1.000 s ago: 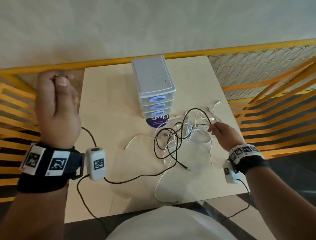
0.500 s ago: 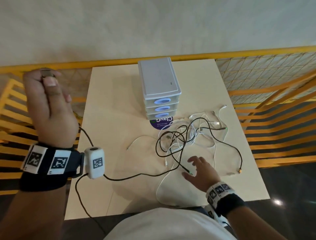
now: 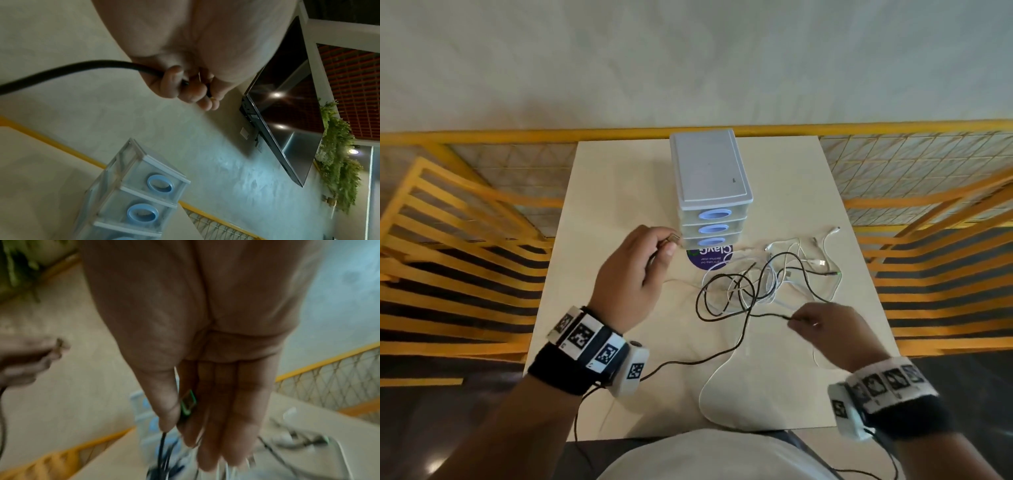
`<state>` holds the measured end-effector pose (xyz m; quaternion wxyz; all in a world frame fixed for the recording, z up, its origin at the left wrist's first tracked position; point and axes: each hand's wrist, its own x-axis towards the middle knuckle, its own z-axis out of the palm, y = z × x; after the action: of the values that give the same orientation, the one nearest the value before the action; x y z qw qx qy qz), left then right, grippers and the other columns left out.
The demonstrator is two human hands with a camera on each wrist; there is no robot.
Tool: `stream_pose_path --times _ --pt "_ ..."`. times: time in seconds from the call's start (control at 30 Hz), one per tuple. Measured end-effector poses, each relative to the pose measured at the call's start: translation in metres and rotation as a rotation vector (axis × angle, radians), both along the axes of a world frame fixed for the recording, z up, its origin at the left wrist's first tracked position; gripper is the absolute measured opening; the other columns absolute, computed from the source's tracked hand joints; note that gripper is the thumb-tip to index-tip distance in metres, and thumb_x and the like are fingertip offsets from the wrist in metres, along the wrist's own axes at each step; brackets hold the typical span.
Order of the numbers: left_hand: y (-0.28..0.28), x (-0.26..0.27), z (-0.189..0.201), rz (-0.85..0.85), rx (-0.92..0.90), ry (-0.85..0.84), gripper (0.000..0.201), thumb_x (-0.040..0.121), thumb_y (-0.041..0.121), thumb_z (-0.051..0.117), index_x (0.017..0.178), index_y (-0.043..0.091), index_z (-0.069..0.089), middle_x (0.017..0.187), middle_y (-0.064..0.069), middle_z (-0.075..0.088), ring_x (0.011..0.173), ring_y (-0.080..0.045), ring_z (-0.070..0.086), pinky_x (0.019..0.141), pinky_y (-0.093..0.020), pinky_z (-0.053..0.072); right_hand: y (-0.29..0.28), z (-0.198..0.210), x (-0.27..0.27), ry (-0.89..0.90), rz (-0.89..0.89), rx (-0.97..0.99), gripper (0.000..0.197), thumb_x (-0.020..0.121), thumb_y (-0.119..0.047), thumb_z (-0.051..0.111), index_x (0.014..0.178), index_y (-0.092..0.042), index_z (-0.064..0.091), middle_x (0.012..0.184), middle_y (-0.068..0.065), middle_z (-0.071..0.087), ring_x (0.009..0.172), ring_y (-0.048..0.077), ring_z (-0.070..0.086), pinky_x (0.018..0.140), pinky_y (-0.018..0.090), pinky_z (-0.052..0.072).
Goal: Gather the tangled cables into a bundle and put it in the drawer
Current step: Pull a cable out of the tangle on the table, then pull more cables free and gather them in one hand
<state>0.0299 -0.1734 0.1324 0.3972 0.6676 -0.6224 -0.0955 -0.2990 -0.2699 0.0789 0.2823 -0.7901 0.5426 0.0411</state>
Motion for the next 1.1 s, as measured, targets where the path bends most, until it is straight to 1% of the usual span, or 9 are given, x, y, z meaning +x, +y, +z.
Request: stream_pose_path --times 0.1,0.17,0.3,0.4,0.57,0.67,0.77,0.93,1.1 --pt "-0.002 0.003 0.001 0.028 -0.005 -0.018 0.026 0.104 0.029 0.049 0.116 0.018 0.068 0.102 0.007 0.063 0.081 -0.011 0.059 0.070 -0.036 0.050 -0.006 0.055 -0.007 -0.250 -0.106 -0.154 0.010 0.085 -0.041 0.077 0.081 -0.046 0.069 0.072 -0.025 0.069 0.077 -0.011 0.066 0.062 0.005 0.044" --pt "-0.003 0.004 0.008 0.034 -0.039 0.011 0.029 0.104 0.033 0.048 0.116 0.018 0.069 0.100 0.008 0.064 0.078 -0.007 0.057 0.070 -0.033 0.050 -0.007 0.080 0.000 -0.535 -0.158 -0.182 0.007 0.085 -0.031 0.079 0.085 -0.036 0.074 0.080 -0.019 0.073 0.082 -0.007 0.068 0.067 0.003 0.047" --pt "-0.006 -0.010 0.024 -0.043 -0.115 0.113 0.029 0.102 0.034 0.053 0.118 0.017 0.071 0.099 0.009 0.068 0.066 -0.001 0.068 0.061 -0.031 0.055 -0.011 0.096 0.036 -1.020 -0.106 0.051 0.013 0.092 -0.018 0.067 0.101 -0.008 0.066 0.103 0.002 0.079 0.101 0.021 0.074 0.092 0.035 0.058" --pt "-0.010 -0.024 0.031 -0.085 -0.163 0.141 0.028 0.100 0.031 0.062 0.120 0.016 0.074 0.100 0.008 0.075 0.078 -0.003 0.074 0.068 -0.030 0.060 -0.007 0.096 0.072 -1.164 -0.065 0.224 0.023 0.086 -0.021 0.068 0.100 -0.003 0.064 0.088 0.010 0.078 0.085 0.027 0.076 0.085 0.041 0.061" --pt "-0.012 -0.040 0.032 0.017 -0.155 0.176 0.025 0.098 0.029 0.068 0.120 0.020 0.077 0.111 0.015 0.077 0.097 0.005 0.072 0.085 -0.020 0.056 0.003 0.086 0.119 -1.205 -0.074 0.326 0.023 0.091 -0.008 0.066 0.110 0.004 0.072 0.103 0.028 0.073 0.095 0.038 0.075 0.085 0.035 0.061" --pt "-0.010 -0.039 0.030 0.082 -0.123 0.374 0.022 0.098 0.022 0.069 0.119 0.021 0.077 0.109 0.017 0.077 0.102 0.006 0.070 0.090 -0.013 0.051 0.006 0.082 0.128 -1.176 -0.063 0.334 0.020 0.098 0.004 0.058 0.114 -0.002 0.070 0.104 0.020 0.077 0.096 0.027 0.077 0.086 0.027 0.059" --pt "-0.006 -0.040 0.031 0.074 -0.100 0.538 0.025 0.100 0.016 0.065 0.122 0.015 0.075 0.106 0.014 0.078 0.094 0.012 0.068 0.088 -0.011 0.048 0.010 0.084 0.136 -1.181 -0.107 0.315 0.019 0.091 -0.003 0.070 0.109 -0.008 0.068 0.096 0.012 0.080 0.094 0.025 0.077 0.086 0.032 0.059" --pt "-0.007 -0.044 0.029 0.060 -0.012 0.681 0.030 0.105 0.029 0.056 0.131 0.020 0.070 0.119 0.005 0.076 0.113 -0.008 0.071 0.099 -0.038 0.057 0.016 0.082 0.150 -1.222 -0.169 0.334 0.009 0.086 -0.008 0.076 0.092 -0.010 0.069 0.086 0.017 0.078 0.088 0.040 0.076 0.088 0.051 0.060" --pt "-0.007 -0.047 0.031 -0.002 0.021 0.680 0.020 0.101 0.021 0.065 0.119 0.024 0.073 0.105 0.010 0.079 0.098 -0.009 0.075 0.088 -0.033 0.060 0.013 0.080 0.150 -1.115 -0.134 0.213 0.010 0.086 0.001 0.075 0.088 -0.004 0.067 0.073 0.005 0.077 0.068 0.017 0.075 0.069 0.030 0.059"
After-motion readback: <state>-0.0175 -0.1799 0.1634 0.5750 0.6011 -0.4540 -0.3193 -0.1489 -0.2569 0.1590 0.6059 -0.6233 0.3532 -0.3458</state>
